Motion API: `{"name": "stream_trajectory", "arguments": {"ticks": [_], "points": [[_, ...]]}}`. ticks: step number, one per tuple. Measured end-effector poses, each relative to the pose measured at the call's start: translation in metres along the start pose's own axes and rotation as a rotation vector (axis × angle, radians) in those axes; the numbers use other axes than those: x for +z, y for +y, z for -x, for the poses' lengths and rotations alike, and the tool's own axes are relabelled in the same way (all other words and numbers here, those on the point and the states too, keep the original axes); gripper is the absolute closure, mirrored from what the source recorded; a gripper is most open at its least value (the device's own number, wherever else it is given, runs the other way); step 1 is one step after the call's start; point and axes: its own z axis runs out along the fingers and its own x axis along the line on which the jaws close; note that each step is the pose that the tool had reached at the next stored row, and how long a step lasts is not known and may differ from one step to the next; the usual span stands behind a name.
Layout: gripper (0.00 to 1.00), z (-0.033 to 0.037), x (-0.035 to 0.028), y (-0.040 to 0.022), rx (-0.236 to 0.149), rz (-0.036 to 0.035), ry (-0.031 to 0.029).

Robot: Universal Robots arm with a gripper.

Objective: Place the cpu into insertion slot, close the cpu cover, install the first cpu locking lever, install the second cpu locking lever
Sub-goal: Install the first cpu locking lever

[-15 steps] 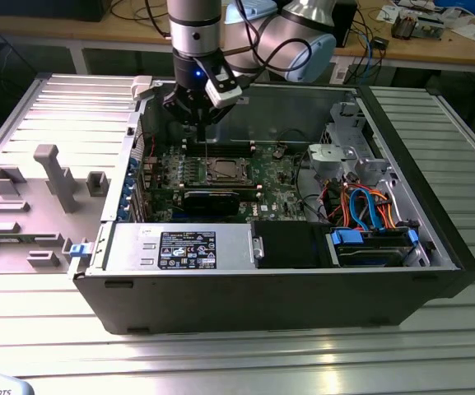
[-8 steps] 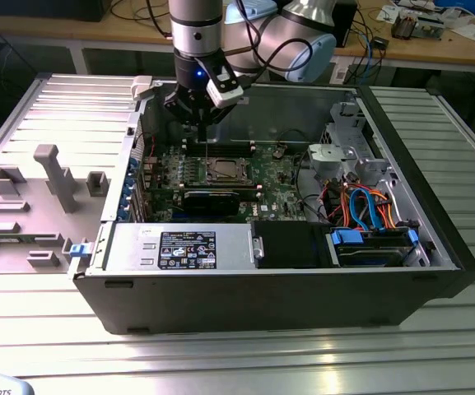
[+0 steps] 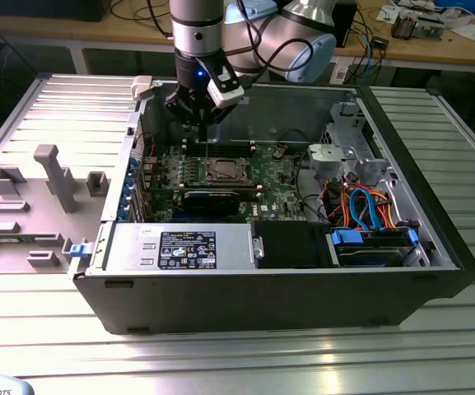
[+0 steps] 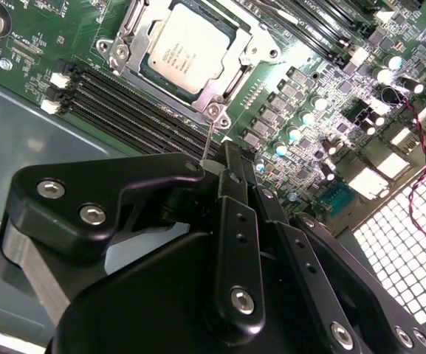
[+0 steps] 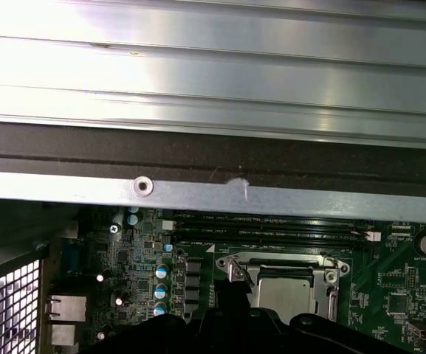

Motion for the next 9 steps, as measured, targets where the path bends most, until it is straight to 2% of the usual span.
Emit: {"name": "stream_trajectory", "arguments": {"ticks": [9], "points": [[0.89,0.0012,0.0,-0.0001,0.0,0.0,0.0001]]}}
